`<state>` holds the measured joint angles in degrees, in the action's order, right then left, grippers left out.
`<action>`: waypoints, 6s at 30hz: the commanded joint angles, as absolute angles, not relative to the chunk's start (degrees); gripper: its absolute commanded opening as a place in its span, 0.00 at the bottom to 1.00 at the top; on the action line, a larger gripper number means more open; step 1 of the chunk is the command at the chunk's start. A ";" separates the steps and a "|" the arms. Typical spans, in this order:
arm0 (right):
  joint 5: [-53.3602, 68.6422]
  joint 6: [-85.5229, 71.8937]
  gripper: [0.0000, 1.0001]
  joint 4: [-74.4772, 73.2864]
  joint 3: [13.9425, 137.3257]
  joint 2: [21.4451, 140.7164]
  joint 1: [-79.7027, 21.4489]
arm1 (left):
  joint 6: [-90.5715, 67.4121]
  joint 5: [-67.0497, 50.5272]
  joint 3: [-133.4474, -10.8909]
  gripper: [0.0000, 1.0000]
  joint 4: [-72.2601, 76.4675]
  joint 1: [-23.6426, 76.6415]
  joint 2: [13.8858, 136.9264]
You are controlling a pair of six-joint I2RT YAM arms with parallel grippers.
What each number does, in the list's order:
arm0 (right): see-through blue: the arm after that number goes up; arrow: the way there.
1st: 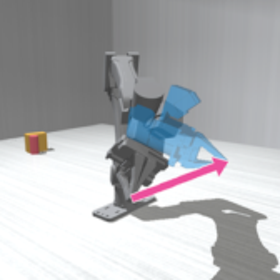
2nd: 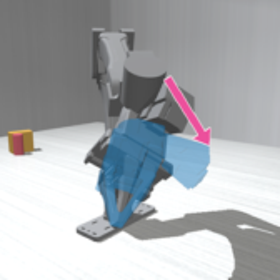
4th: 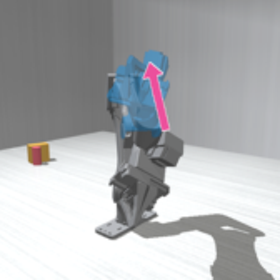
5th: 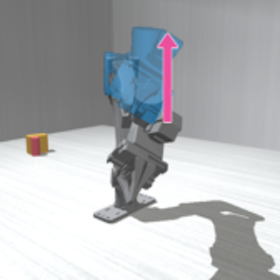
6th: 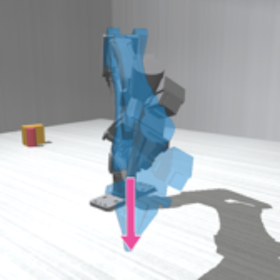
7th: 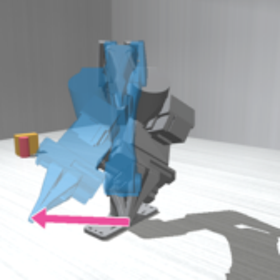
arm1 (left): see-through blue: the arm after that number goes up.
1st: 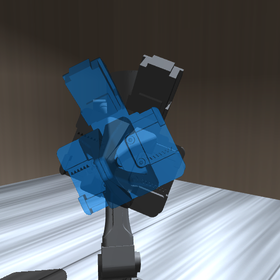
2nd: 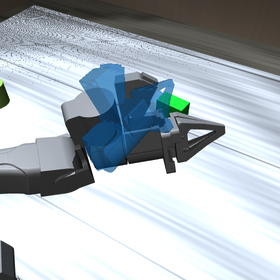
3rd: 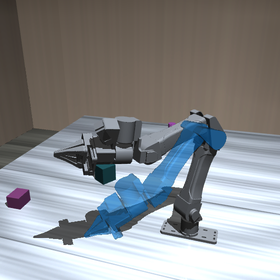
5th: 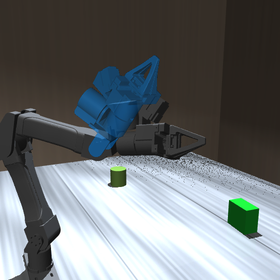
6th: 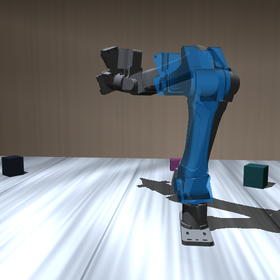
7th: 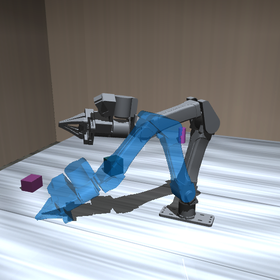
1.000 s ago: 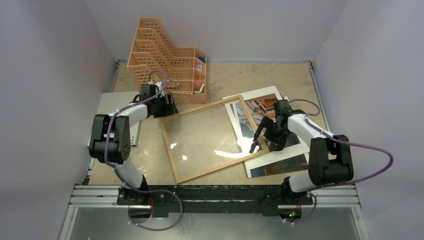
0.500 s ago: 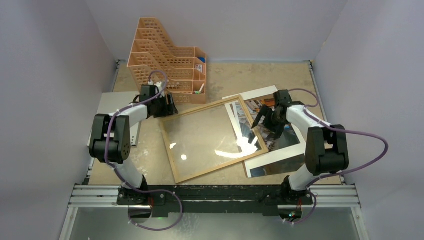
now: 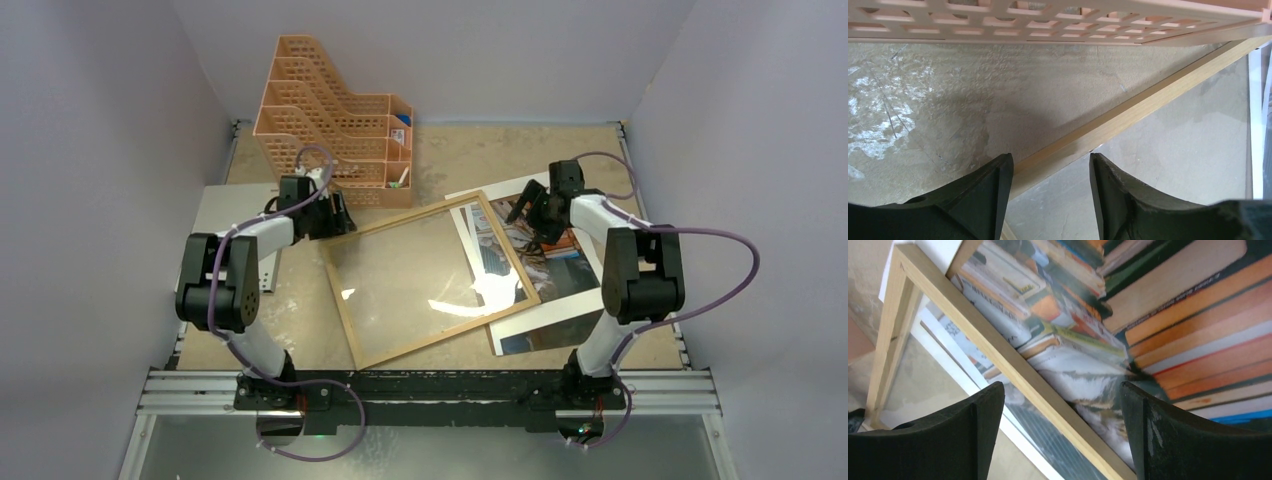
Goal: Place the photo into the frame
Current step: Pick up the photo frame item at the center of the board.
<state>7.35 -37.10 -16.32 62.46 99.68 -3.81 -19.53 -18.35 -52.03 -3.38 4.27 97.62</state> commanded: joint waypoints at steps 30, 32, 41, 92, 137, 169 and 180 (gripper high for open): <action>-29.63 -6.76 0.81 -24.73 83.93 115.20 0.48 | -26.01 -4.06 -58.54 0.63 -23.95 4.93 90.26; -31.02 -5.51 0.81 -25.58 84.61 116.76 0.44 | -26.19 -3.49 -57.94 0.63 -24.65 4.92 90.17; -36.74 -3.62 0.73 -27.35 88.14 122.02 -0.97 | -27.64 -0.88 -56.15 0.63 -26.08 4.92 89.86; -10.92 -38.84 0.75 -27.39 66.73 90.65 8.51 | -27.11 -4.99 -60.58 0.63 -28.14 4.49 89.53; 16.62 -35.83 0.74 3.90 44.75 93.89 31.20 | -30.03 -4.94 -62.07 0.64 -27.76 4.09 93.08; 30.59 -35.14 0.54 19.25 34.10 84.42 30.05 | -29.95 -7.56 -60.82 0.64 -24.89 4.05 93.86; 13.37 -26.99 0.00 18.67 39.36 80.35 21.29 | -29.90 -6.87 -63.25 0.64 -26.29 4.04 92.90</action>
